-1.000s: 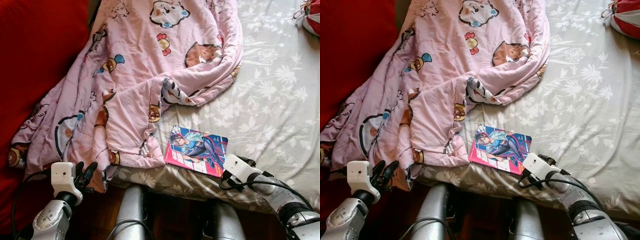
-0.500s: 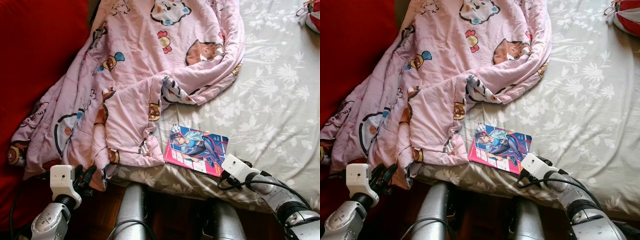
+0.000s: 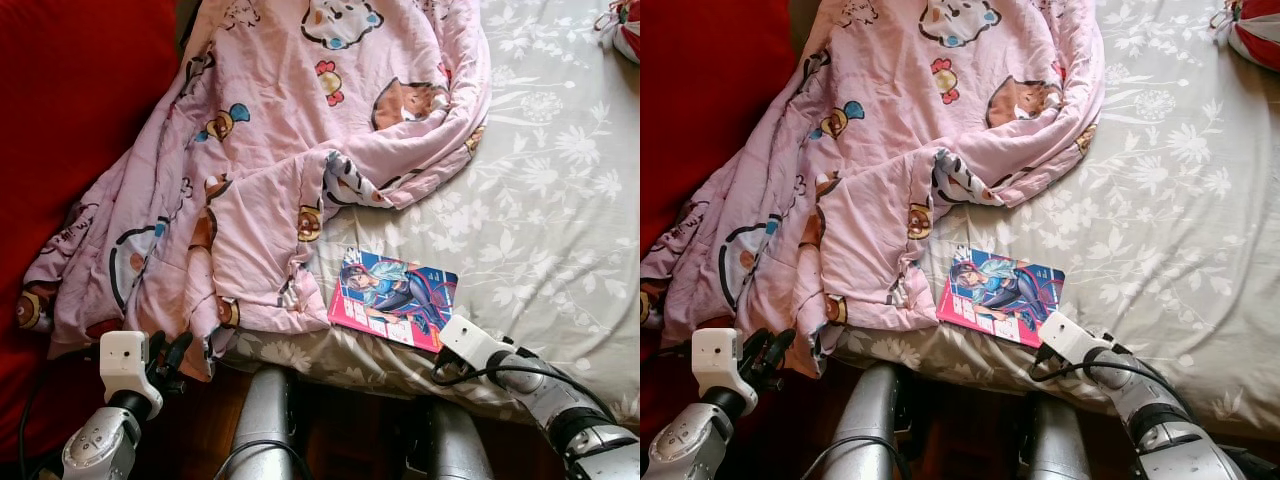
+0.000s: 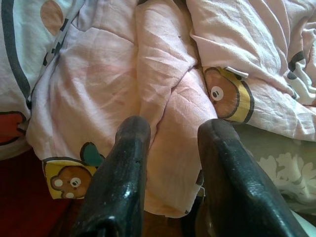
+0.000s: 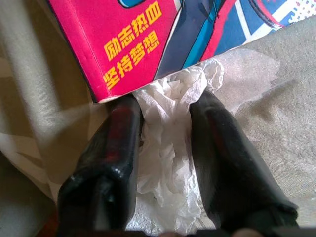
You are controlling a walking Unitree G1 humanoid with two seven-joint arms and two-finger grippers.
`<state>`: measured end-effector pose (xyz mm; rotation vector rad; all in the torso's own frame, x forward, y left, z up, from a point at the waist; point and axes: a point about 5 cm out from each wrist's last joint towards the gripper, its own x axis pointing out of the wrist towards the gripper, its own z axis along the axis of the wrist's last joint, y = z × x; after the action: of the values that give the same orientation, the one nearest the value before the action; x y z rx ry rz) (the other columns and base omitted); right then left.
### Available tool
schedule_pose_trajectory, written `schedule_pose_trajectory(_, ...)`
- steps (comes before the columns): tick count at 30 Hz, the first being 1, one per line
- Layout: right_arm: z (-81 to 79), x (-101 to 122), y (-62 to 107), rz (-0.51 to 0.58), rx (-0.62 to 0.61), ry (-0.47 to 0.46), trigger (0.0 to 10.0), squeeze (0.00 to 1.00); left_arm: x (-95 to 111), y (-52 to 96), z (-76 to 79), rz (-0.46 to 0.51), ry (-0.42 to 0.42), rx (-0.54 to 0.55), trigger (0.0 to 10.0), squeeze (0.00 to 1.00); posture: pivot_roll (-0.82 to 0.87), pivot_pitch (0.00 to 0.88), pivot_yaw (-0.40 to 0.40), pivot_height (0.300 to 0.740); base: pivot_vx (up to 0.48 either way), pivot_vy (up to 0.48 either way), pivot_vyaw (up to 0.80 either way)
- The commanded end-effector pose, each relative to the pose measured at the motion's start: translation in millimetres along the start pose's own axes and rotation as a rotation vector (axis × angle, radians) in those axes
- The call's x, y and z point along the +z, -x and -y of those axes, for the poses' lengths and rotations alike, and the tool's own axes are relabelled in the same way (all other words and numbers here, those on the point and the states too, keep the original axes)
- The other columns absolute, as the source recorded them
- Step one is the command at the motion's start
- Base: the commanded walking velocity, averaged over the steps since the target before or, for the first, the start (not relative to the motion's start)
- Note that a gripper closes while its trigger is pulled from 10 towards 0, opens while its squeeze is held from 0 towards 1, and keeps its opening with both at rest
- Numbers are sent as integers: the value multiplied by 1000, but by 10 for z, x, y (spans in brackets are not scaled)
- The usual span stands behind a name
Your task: Clean up the room
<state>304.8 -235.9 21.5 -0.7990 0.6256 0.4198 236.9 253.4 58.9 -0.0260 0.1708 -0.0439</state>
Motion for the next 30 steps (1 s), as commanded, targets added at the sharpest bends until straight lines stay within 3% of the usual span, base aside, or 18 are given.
schedule_pose_trajectory(1, -184, -158, 7, -58, 54, -10, 0, 0, -129, 99, -45, -67, -10, 15, 10000, 0, 208, 446, 106, 641, 0, 0, 0)
schedule_pose_trajectory(22, -192, -226, 8, -103, -29, -85, 0, 0, -281, 34, -78, -114, 0, 21, 10000, 0, 183, 360, 110, 641, 0, 0, 0)
schedule_pose_trajectory(23, -131, -242, 20, -106, -78, -153, 0, 0, -349, 28, -74, -135, 2, 16, 10000, 0, 166, 334, 105, 641, 0, 0, 0)
schedule_pose_trajectory(25, -111, -246, 24, -107, -93, -175, 0, 0, -368, 27, -74, -141, 3, 15, 10000, 0, 166, 334, 105, 641, 0, 0, 0)
schedule_pose_trajectory(26, -62, -247, 34, -97, -120, -230, 0, 0, -414, -4, -65, -153, 12, 23, 10000, 0, 143, 292, 95, 641, 0, 0, 0)
schedule_pose_trajectory(30, 33, -265, 62, -86, -170, -287, 0, 0, -460, -87, -45, -163, 41, 45, 10000, 0, 128, 260, 86, 641, 0, 0, 0)
